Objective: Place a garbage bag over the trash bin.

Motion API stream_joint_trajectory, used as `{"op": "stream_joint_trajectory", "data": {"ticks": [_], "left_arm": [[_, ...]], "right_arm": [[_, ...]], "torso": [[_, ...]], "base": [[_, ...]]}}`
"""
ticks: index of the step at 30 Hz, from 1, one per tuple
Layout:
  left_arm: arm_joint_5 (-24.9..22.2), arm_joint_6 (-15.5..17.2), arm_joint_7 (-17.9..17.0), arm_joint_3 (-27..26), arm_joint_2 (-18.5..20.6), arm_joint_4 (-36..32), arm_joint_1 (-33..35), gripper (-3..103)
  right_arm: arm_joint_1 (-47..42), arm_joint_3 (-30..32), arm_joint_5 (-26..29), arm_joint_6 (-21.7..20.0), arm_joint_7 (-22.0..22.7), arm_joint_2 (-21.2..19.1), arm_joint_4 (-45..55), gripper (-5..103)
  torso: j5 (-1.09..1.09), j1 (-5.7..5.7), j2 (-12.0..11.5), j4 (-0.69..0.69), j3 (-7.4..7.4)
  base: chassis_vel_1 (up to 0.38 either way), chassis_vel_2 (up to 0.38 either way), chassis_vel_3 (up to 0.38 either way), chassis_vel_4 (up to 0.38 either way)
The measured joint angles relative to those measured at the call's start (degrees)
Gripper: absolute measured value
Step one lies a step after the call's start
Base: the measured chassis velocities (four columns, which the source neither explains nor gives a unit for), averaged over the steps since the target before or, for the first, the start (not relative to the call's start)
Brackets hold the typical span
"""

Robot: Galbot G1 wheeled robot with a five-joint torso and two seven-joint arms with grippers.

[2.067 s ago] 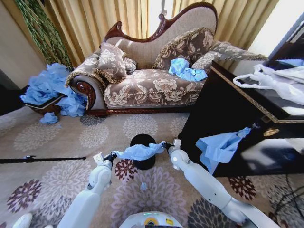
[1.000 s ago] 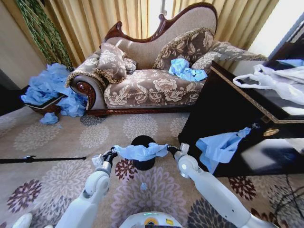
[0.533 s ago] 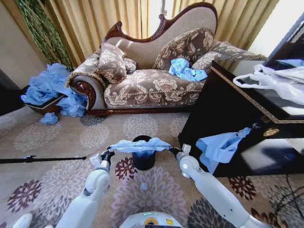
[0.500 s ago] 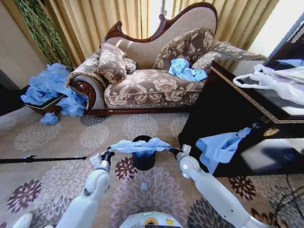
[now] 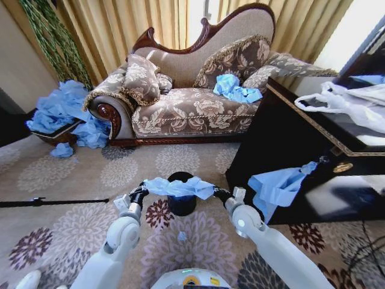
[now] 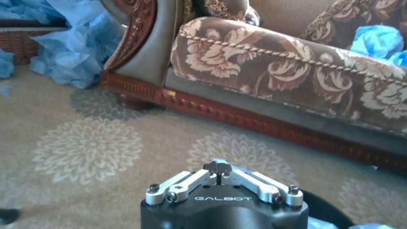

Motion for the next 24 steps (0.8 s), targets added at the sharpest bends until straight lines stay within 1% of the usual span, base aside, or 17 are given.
{"op": "stream_joint_trajectory", "data": {"ticks": [1,2,3,4,5,6,7,9,12,13,15,17,18,19,21,22,24], "left_arm": [[0.60,0.38,-0.54,-0.35,0.19,-0.07,0.59,0],[1.14,0.44,-0.79,-0.51,0.21,0.03,0.86,0],[1.67,0.51,-1.19,-0.67,0.21,0.26,1.06,-3],[1.82,0.53,-1.44,-0.71,0.20,0.37,1.12,2],[1.82,0.53,-1.44,-0.71,0.20,0.37,1.12,2],[2.02,0.54,-2.45,-0.75,0.02,0.74,1.14,7],[2.02,0.54,-2.81,-0.74,-0.10,0.87,1.12,13],[2.01,0.54,-3.11,-0.74,-0.22,0.90,1.09,13],[1.93,0.58,-3.79,-0.47,-0.54,0.94,1.02,29],[1.93,0.58,-3.79,-0.47,-0.54,0.94,1.02,29],[1.90,0.65,-3.93,-0.36,-0.72,0.91,1.20,40],[1.89,0.74,-4.45,-0.46,-0.87,0.84,1.51,50],[1.89,0.74,-4.45,-0.46,-0.87,0.84,1.51,50],[1.89,0.78,-4.68,-0.57,-0.89,0.84,1.68,56],[1.94,0.84,-4.98,-0.83,-0.91,0.72,2.12,62],[1.94,0.84,-4.98,-0.83,-0.91,0.72,2.12,62],[1.95,0.88,-5.09,-0.91,-0.92,0.55,2.39,72]], "right_arm": [[-1.01,0.99,-0.04,-0.19,-0.15,-0.62,0.88,21],[-1.56,1.57,-0.07,-0.30,-0.51,-0.95,1.11,21],[-2.34,2.38,-0.11,-0.50,-1.15,-1.36,1.32,27],[-2.81,2.92,-0.17,-0.62,-1.59,-1.61,1.43,27],[-2.81,2.92,-0.17,-0.62,-1.59,-1.61,1.43,27],[-4.11,4.42,-0.73,-0.68,-3.04,-2.24,1.74,38],[-5.03,5.46,-1.09,-0.68,-4.26,-2.67,2.17,44],[-5.81,6.36,-1.39,-0.68,-5.26,-3.04,2.63,44],[-9.04,9.23,-3.30,-0.51,-9.85,-4.63,4.85,60],[-9.04,9.23,-3.30,-0.51,-9.85,-4.63,4.85,60],[-11.03,9.94,-6.76,0.47,-15.13,-5.69,6.12,70],[-10.65,7.63,-7.34,0.10,-16.68,-5.66,7.11,82],[-10.65,7.63,-7.34,0.10,-16.68,-5.66,7.11,82],[-9.56,5.75,-7.16,-0.04,-16.61,-5.18,7.07,87],[-6.69,2.44,-7.31,-0.12,-16.54,-4.15,5.96,92],[-6.69,2.44,-7.31,-0.12,-16.54,-4.15,5.96,92],[-2.74,-3.30,-7.55,-0.14,-15.89,-2.62,3.45,102]], "torso": [[0.00,0.00,0.00,0.00,0.00],[-0.01,0.00,0.00,0.00,0.00],[0.00,0.00,0.00,0.00,0.00],[0.00,0.00,0.00,0.00,0.00],[0.00,0.00,0.00,0.00,0.00],[0.00,0.00,0.00,-0.01,0.00],[0.00,0.00,0.00,0.00,0.00],[0.00,0.00,0.00,0.00,0.00],[0.00,0.00,0.00,-0.01,0.00],[0.00,0.00,0.00,-0.01,0.00],[0.00,0.00,0.00,-0.02,0.00],[-0.02,0.00,0.01,-0.04,-0.01],[-0.02,0.00,0.01,-0.04,-0.01],[0.00,0.00,0.00,-0.03,0.00],[0.00,0.00,0.00,0.01,-0.01],[0.00,0.00,0.00,0.01,-0.01],[0.01,0.00,0.00,0.00,0.00]], "base": [[0.000,0.000,0.000,0.000],[0.000,0.000,0.000,0.000],[0.000,0.000,0.000,0.000],[0.000,0.000,0.000,0.000],[0.000,0.000,0.000,0.000],[0.000,0.000,0.000,0.000],[0.000,0.000,0.000,0.000],[0.000,0.000,0.000,0.000],[0.000,0.000,0.000,0.000],[0.000,0.000,0.000,0.000],[0.000,0.000,0.000,0.000],[0.000,0.000,0.000,0.000],[0.000,0.000,0.000,0.000],[0.000,0.000,0.000,0.000],[0.000,0.000,0.000,0.000],[0.000,0.000,0.000,0.000],[0.000,0.000,0.000,0.000]]}}
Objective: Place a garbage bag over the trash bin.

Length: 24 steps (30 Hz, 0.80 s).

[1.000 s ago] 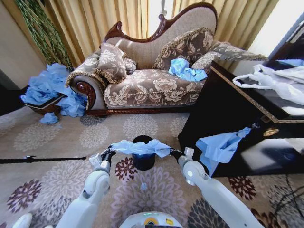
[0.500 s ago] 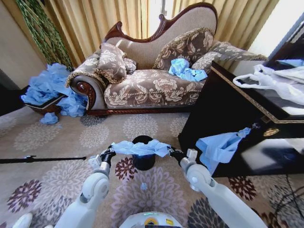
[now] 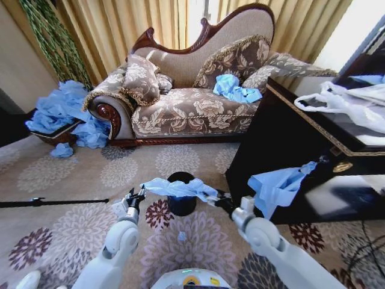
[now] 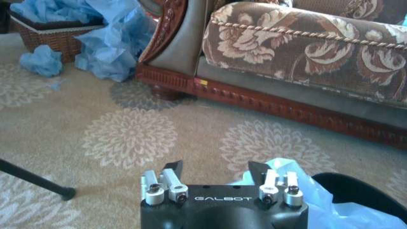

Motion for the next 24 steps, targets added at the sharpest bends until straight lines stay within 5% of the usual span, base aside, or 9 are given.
{"op": "stream_joint_trajectory", "data": {"ticks": [3,9,17,24], "left_arm": [[0.02,0.07,-0.15,-0.11,-0.29,-0.31,-0.05,88],[0.47,0.24,-0.16,-0.46,-0.51,-0.66,0.09,99],[0.90,0.62,0.50,0.04,-0.43,-0.65,-0.78,100],[0.89,0.80,1.31,0.27,-0.18,-0.22,-1.08,100]], "right_arm": [[5.18,-6.49,0.29,-0.18,2.54,1.81,-2.66,94],[11.49,-10.13,-0.03,-0.21,6.19,3.88,-6.06,73],[17.51,-10.10,-1.77,-1.02,5.22,3.27,-13.15,41],[18.04,-10.54,3.18,-2.86,6.80,4.01,-15.03,33]], "torso": [[-0.03,0.00,0.00,0.00,0.00],[-0.02,0.00,0.00,0.00,0.00],[-0.01,0.01,0.00,-0.01,0.00],[-0.02,0.00,0.00,-0.01,0.00]], "base": [[0.000,0.000,0.000,0.000],[0.000,0.000,0.000,0.000],[0.000,0.000,0.000,0.000],[0.000,0.000,0.000,0.000]]}}
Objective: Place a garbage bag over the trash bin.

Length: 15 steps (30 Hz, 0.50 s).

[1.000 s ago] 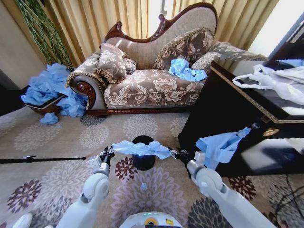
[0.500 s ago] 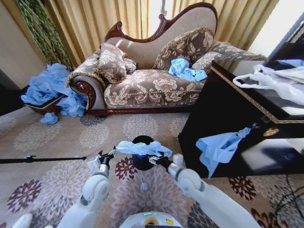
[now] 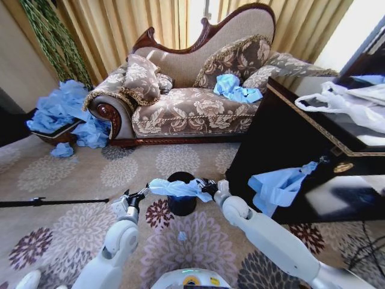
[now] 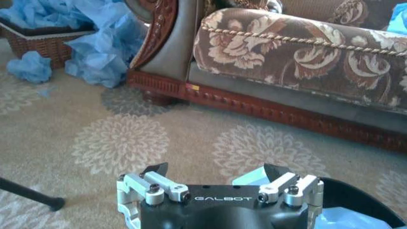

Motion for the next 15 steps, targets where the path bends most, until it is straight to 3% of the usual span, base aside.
{"op": "stream_joint_trajectory", "data": {"ticks": [6,8,14,15], "left_arm": [[-0.05,0.09,0.13,0.09,-0.02,0.34,-0.20,100],[-0.08,0.12,0.15,0.08,-0.01,0.34,-0.23,100],[-0.17,0.16,0.33,0.04,-0.01,0.33,-0.33,100],[-0.10,0.17,1.13,0.15,0.13,0.01,-0.33,100]], "right_arm": [[0.81,1.28,10.80,-1.11,5.80,2.89,-0.29,37],[0.92,1.33,10.99,-1.20,5.92,2.87,-0.29,37],[0.56,1.48,10.24,-1.71,6.66,2.45,0.69,49],[-0.01,1.96,9.54,-1.82,6.66,2.05,1.95,60]], "torso": [[0.00,0.00,0.00,0.02,0.00],[0.00,0.00,0.00,0.01,0.00],[0.00,0.00,0.00,0.01,0.00],[-0.01,0.00,0.00,0.01,0.00]], "base": [[0.000,0.000,0.000,0.000],[0.000,0.000,0.000,0.000],[0.000,0.000,0.000,0.000],[0.000,0.000,0.000,0.000]]}}
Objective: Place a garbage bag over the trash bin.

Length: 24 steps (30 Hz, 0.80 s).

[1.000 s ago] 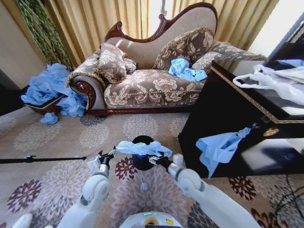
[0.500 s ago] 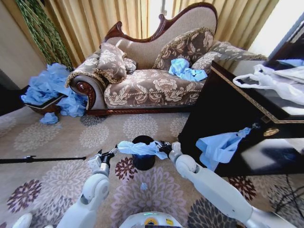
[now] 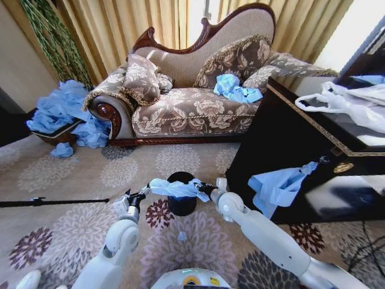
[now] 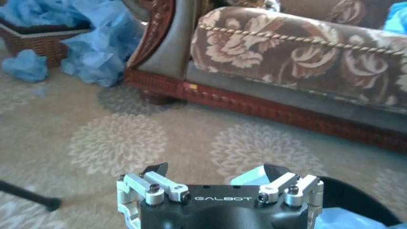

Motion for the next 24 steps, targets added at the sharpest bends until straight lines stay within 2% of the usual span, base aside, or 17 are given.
{"op": "stream_joint_trajectory", "data": {"ticks": [2,3,5,8,9,10,12,13,14,15,16,17,18,20,21,22,24], "left_arm": [[-0.05,0.09,0.64,0.29,0.18,-0.54,-0.10,100],[-0.42,0.46,0.91,0.54,0.36,-1.08,-0.32,100],[-3.66,3.94,0.91,1.27,1.42,-3.68,-1.58,100],[-5.84,6.81,0.81,1.58,2.83,-5.29,-2.58,100],[-6.55,9.72,3.42,1.73,5.85,-6.25,-3.81,100],[-6.55,9.72,3.42,1.73,5.85,-6.25,-3.81,100],[-4.29,11.34,9.32,1.83,9.22,-5.91,-5.05,100],[-1.22,11.49,15.66,2.07,11.45,-4.64,-6.27,100],[3.02,10.90,25.08,2.50,14.00,-2.16,-8.30,100],[3.02,10.90,25.08,2.50,14.00,-2.16,-8.30,100],[4.74,10.49,29.80,2.71,15.02,-0.66,-9.66,100],[8.43,9.09,39.77,4.19,17.15,3.36,-13.94,100],[8.43,9.09,39.77,4.19,17.15,3.36,-13.94,100],[11.21,7.73,50.76,7.18,18.43,9.14,-21.43,100],[12.73,7.24,54.45,9.87,18.45,12.82,-25.66,100],[12.73,7.24,54.45,9.87,18.45,12.82,-25.66,100],[13.51,7.11,56.69,15.56,17.39,20.23,-33.04,100]], "right_arm": [[-0.45,0.31,-0.29,0.00,0.03,-0.32,1.04,60],[-0.72,0.43,-0.41,0.00,0.13,-0.50,1.65,65],[-1.73,1.01,-0.79,0.05,0.48,-1.18,3.76,76],[-2.62,1.54,-1.02,0.23,0.60,-1.37,4.69,81],[-3.97,2.72,-1.52,0.42,0.54,-1.30,5.45,91],[-3.97,2.72,-1.52,0.42,0.54,-1.30,5.45,91],[-5.13,3.58,-2.14,0.69,0.34,-1.07,5.66,95],[-5.89,4.06,-2.75,1.00,0.11,-0.95,5.70,96],[-6.87,4.62,-3.53,1.33,-0.26,-0.88,5.84,100],[-6.87,4.62,-3.53,1.33,-0.26,-0.88,5.84,100],[-7.26,4.88,-3.75,1.40,-0.39,-0.87,5.92,97],[-8.65,5.69,-4.32,1.68,-0.77,-0.87,6.39,94],[-8.65,5.69,-4.32,1.68,-0.77,-0.87,6.39,94],[-10.52,7.09,-4.93,2.46,-2.24,-1.09,7.37,88],[-11.78,7.80,-5.66,3.18,-3.73,-1.28,7.94,88],[-11.78,7.80,-5.66,3.18,-3.73,-1.28,7.94,88],[-13.87,8.67,-7.90,4.18,-6.71,-1.43,8.61,86]], "torso": [[0.00,0.00,0.00,0.00,0.00],[0.00,0.00,0.00,0.00,0.00],[0.00,0.00,0.00,-0.01,0.00],[0.00,0.00,0.00,-0.01,-0.01],[0.01,0.00,0.00,0.00,-0.01],[0.01,0.00,0.00,0.00,-0.01],[0.00,0.00,0.00,-0.01,-0.01],[0.03,0.00,0.00,0.02,-0.01],[0.01,0.00,0.00,0.00,-0.01],[0.01,0.00,0.00,0.00,-0.01],[-0.02,0.00,0.00,0.00,-0.01],[0.00,0.00,0.00,0.00,0.00],[0.00,0.00,0.00,0.00,0.00],[-0.01,0.00,0.00,-0.02,0.00],[0.01,0.00,0.00,-0.04,-0.01],[0.01,0.00,0.00,-0.04,-0.01],[0.00,0.00,0.00,-0.04,0.00]], "base": [[0.000,0.000,0.000,0.000],[0.000,0.000,0.000,0.000],[0.000,0.000,0.000,0.000],[0.000,0.000,0.000,0.000],[0.000,0.000,0.000,0.000],[0.000,0.000,0.000,0.000],[0.000,0.000,0.000,0.000],[0.000,0.000,0.000,0.000],[0.000,0.000,0.000,0.000],[0.000,0.000,0.000,0.000],[0.000,0.000,0.000,0.000],[0.000,0.000,0.000,0.000],[0.000,0.000,0.000,0.000],[0.000,0.000,0.000,0.000],[0.000,0.000,0.000,0.000],[0.000,0.000,0.000,0.000],[0.000,0.000,0.000,0.000]]}}
